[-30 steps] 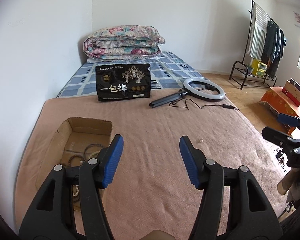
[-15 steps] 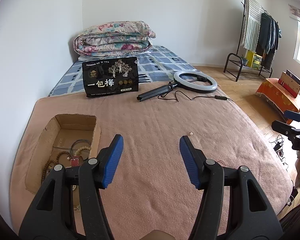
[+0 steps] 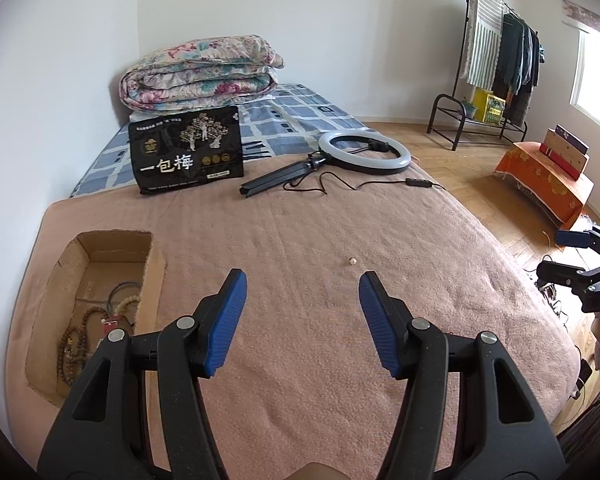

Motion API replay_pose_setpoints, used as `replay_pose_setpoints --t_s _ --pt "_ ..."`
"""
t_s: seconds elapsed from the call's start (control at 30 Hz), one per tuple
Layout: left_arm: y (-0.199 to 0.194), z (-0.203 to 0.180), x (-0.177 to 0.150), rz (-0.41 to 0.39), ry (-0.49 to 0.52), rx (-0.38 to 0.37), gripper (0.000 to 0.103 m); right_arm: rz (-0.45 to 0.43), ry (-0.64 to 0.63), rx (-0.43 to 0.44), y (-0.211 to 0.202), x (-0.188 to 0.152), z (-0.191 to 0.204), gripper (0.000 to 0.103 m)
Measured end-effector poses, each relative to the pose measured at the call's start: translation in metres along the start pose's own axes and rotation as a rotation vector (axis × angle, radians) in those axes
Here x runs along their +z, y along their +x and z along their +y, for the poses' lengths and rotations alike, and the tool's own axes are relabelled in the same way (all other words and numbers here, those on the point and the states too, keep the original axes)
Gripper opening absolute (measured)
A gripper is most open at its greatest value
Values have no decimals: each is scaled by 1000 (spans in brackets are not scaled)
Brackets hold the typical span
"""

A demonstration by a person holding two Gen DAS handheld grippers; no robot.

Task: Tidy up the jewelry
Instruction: 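Move both open tools back toward the red string with green beads, then close the left tool on the pearl earring while the right tool grasps the red string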

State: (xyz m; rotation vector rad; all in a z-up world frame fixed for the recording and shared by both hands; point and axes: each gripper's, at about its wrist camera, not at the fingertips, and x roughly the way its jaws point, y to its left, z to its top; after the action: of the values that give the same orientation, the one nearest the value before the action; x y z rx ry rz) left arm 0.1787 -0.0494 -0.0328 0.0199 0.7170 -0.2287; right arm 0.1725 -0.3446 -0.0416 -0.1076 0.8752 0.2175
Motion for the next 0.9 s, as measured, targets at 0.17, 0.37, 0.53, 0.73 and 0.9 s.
replay_pose_setpoints --t_s 0.17,0.37,0.53,0.73,0.9 --pt "13 -9 2 11 17 -22 60 42 -24 23 5 -5 5 93" --pt "39 -18 5 33 15 -59 60 96 -53 57 24 -12 6 84" --pt "69 -28 1 69 21 -88 58 121 -93 91 43 -21 5 77" --pt "119 -46 -6 128 50 -120 45 153 -105 133 70 -32 11 65" --pt "153 -54 -7 157 60 -136 42 183 -95 176 89 -41 16 58"
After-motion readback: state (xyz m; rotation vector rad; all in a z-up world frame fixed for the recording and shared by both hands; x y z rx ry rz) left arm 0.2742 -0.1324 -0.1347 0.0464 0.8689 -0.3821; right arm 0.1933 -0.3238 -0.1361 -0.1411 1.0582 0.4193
